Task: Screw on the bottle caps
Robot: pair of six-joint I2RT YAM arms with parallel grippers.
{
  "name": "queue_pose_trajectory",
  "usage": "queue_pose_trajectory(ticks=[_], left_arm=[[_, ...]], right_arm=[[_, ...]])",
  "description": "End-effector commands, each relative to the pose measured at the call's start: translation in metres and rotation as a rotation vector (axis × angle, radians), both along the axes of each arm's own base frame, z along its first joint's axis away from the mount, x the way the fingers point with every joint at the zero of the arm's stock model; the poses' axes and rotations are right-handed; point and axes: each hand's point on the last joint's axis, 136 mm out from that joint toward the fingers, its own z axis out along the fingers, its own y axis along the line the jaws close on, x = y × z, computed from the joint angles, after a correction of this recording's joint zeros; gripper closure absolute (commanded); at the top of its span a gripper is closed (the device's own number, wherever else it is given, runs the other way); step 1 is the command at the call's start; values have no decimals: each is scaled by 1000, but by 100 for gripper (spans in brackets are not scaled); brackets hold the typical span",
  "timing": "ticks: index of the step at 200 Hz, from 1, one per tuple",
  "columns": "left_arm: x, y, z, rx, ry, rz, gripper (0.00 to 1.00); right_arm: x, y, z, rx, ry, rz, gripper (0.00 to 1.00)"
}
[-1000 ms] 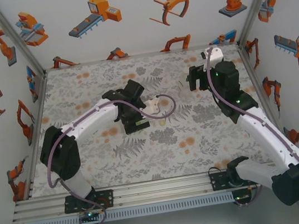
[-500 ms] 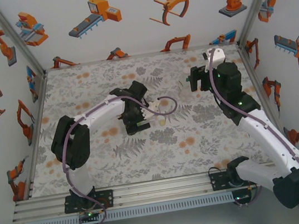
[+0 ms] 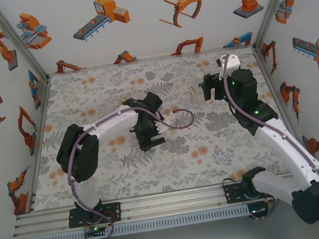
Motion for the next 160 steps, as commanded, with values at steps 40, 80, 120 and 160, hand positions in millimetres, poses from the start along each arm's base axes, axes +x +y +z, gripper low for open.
queue_pose_trajectory(ticks=[40, 80, 120, 160], left_arm=[[-2, -4, 8, -53, -5, 209, 21], [15, -18, 18, -189, -83, 387, 15], [24, -26, 13, -249, -94, 484, 15], [24, -29, 1, -257, -71, 500, 17]], right_arm=[[-7, -7, 4, 22, -17, -24, 28], [-6, -6, 0, 28, -4, -23, 28], [-5, -4, -1, 33, -1, -15, 28], [-5, -3, -2, 31, 2, -12, 28]])
